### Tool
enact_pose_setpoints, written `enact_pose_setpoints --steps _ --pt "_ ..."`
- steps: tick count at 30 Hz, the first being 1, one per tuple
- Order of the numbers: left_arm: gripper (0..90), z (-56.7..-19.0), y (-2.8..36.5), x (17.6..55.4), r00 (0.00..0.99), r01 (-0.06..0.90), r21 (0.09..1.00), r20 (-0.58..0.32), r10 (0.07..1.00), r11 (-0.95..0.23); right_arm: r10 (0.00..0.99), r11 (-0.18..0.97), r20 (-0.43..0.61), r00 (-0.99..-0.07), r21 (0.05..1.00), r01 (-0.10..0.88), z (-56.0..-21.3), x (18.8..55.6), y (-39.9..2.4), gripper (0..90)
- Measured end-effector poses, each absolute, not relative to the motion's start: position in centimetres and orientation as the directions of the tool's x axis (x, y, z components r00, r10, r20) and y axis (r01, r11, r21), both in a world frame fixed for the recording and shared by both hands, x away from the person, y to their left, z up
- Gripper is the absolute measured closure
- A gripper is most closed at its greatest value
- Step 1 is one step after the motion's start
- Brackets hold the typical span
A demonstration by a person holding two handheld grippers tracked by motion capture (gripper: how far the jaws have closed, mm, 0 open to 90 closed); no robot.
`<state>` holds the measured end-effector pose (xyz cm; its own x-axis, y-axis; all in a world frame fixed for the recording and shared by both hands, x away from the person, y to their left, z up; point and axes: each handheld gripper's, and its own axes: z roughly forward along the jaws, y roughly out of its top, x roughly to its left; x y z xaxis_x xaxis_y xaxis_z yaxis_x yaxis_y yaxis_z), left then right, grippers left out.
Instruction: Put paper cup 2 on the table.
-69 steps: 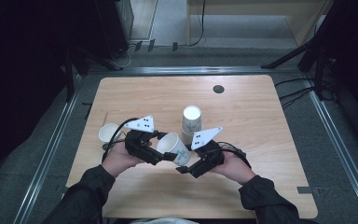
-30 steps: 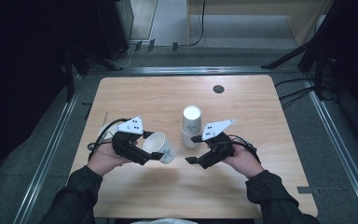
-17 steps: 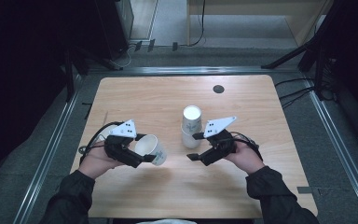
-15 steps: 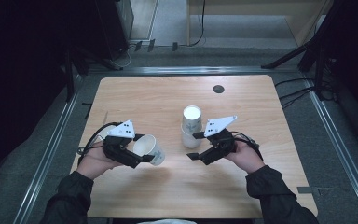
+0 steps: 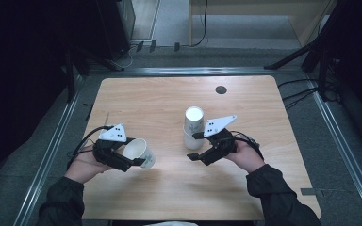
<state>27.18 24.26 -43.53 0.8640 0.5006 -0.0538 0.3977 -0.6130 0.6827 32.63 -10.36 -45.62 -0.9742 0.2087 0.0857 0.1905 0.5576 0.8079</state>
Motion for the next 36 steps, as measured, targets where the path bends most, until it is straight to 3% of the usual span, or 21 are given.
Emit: enact_pose_setpoints --steps 19,36 --pt "22.5 -45.1 28.3 27.5 0.836 0.449 0.630 -0.045 0.547 -0.633 0.219 0.572 0.081 -0.972 0.797 0.195 -46.0 32.6 -10.6 23.4" --pt "22.0 -47.4 29.5 27.8 0.824 0.488 0.551 -0.035 0.566 -0.677 0.220 0.581 0.079 -0.972 0.790 0.195 -46.2 32.6 -10.6 23.4"
